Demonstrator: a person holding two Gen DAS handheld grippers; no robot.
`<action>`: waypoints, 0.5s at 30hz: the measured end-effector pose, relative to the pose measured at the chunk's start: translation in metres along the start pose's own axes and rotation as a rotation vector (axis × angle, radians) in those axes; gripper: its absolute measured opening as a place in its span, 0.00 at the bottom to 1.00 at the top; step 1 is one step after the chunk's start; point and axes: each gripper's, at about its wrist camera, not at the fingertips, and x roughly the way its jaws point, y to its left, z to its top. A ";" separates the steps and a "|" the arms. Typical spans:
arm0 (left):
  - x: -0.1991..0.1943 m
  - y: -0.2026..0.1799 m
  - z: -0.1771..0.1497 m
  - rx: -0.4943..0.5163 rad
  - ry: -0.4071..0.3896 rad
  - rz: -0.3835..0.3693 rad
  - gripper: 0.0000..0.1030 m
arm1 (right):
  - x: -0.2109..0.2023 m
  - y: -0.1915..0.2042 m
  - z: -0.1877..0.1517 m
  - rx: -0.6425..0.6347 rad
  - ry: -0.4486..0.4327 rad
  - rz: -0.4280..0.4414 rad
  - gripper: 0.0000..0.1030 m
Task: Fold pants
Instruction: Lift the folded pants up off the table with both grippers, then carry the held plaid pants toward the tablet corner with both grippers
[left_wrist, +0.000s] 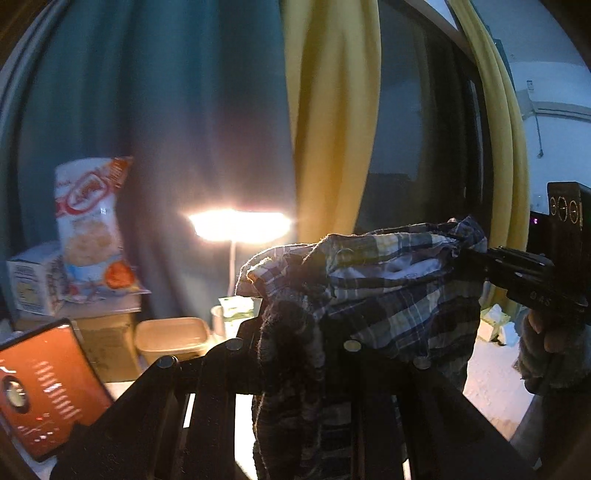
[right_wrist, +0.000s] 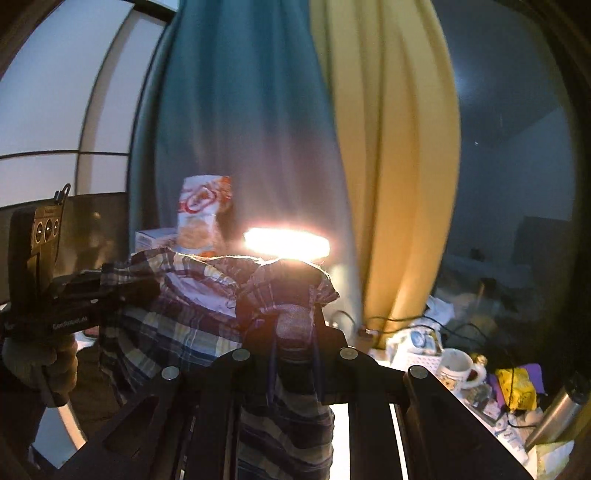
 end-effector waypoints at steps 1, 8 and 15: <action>-0.006 0.002 0.000 -0.001 -0.002 0.010 0.17 | -0.001 0.007 0.001 -0.003 -0.003 0.012 0.15; -0.043 0.023 -0.010 -0.004 0.002 0.084 0.17 | 0.000 0.045 0.001 -0.013 -0.013 0.080 0.15; -0.076 0.043 -0.024 -0.019 0.015 0.147 0.17 | 0.001 0.083 -0.006 -0.022 -0.004 0.147 0.15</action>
